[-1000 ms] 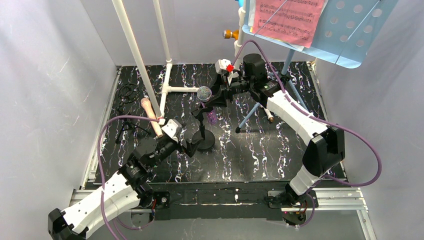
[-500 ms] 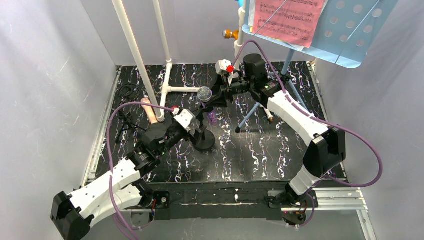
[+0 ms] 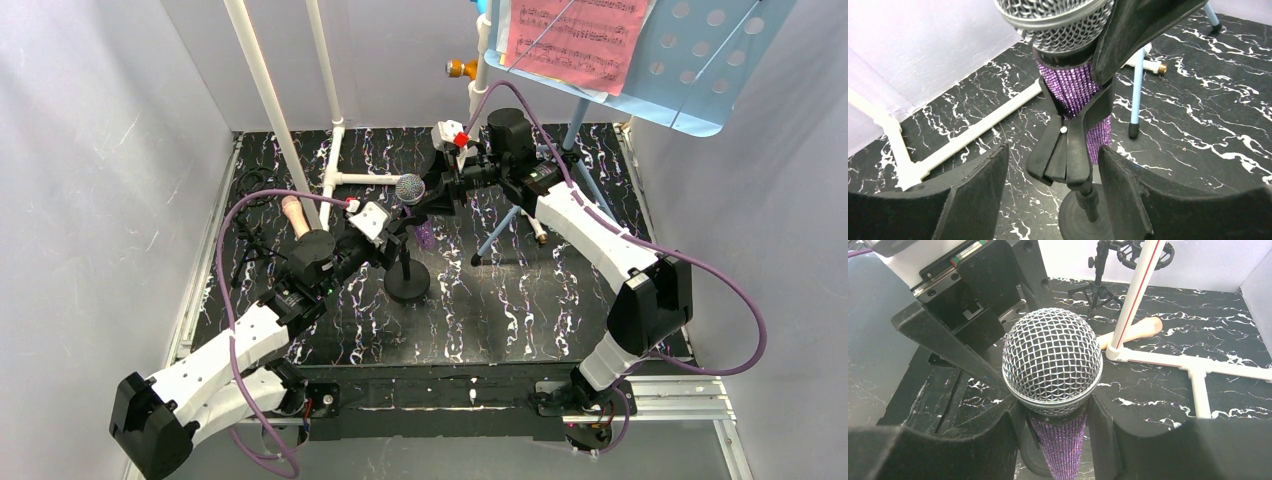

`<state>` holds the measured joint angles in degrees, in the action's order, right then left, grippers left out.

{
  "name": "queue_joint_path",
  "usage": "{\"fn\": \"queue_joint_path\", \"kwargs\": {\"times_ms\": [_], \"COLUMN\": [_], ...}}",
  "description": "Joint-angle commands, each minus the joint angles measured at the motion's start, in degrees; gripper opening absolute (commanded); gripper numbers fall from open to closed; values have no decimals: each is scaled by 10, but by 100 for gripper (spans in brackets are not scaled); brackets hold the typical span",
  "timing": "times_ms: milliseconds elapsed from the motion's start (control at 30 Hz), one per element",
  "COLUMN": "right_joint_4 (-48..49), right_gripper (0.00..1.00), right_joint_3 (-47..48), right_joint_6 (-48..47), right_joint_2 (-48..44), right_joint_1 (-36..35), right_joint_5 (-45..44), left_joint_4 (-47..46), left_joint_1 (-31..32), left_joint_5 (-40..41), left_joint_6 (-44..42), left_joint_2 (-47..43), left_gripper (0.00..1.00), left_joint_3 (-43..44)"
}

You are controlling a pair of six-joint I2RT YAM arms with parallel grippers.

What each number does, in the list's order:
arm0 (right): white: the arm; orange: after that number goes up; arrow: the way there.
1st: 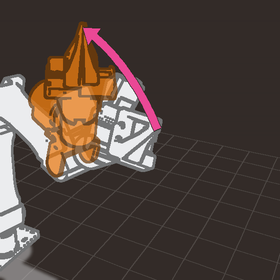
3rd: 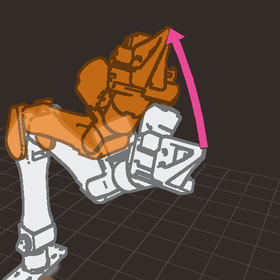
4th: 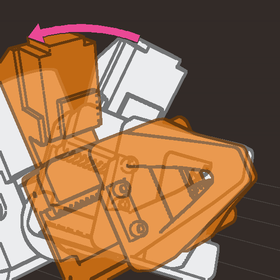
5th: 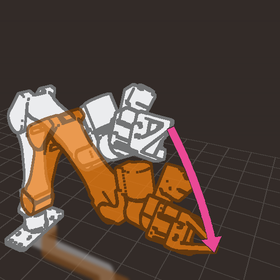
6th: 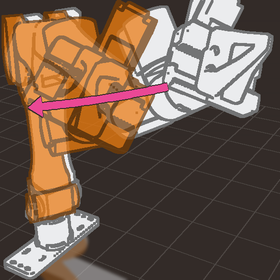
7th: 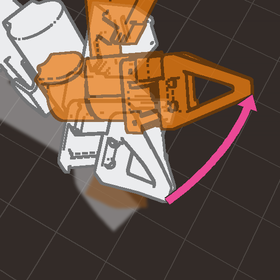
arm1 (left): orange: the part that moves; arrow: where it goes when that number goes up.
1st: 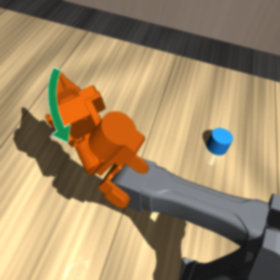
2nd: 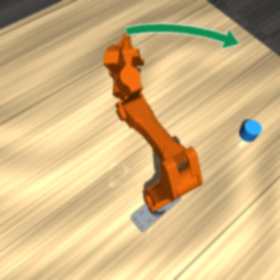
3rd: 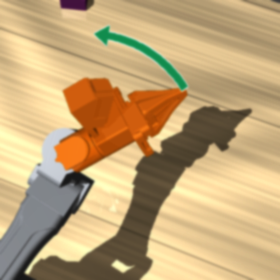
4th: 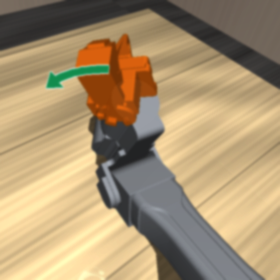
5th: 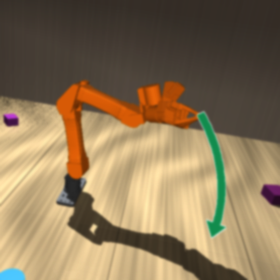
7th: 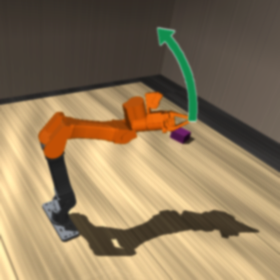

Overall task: Pack up the instrument practice props
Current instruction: Remove the microphone from the microphone stand.

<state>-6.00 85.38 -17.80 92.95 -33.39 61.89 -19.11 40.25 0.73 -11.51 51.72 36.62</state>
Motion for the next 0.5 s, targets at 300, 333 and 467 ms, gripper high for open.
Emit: {"fn": "queue_joint_path", "kwargs": {"times_ms": [300, 333, 467], "right_joint_4": [7, 5, -50], "right_gripper": [14, 13, 12], "right_joint_3": [-4, -2, 29], "right_joint_6": [-2, -3, -25], "right_joint_2": [-23, -24, -35], "right_joint_1": [-2, -2, 15], "right_joint_5": [11, 5, -20], "left_joint_4": [-18, -18, -17], "left_joint_1": [-22, -23, -25], "left_joint_5": [-93, -93, -91], "left_joint_6": [18, 20, 28], "left_joint_2": [9, 8, -2], "left_gripper": [0, 0, 0], "left_joint_3": [27, 26, 16]}}
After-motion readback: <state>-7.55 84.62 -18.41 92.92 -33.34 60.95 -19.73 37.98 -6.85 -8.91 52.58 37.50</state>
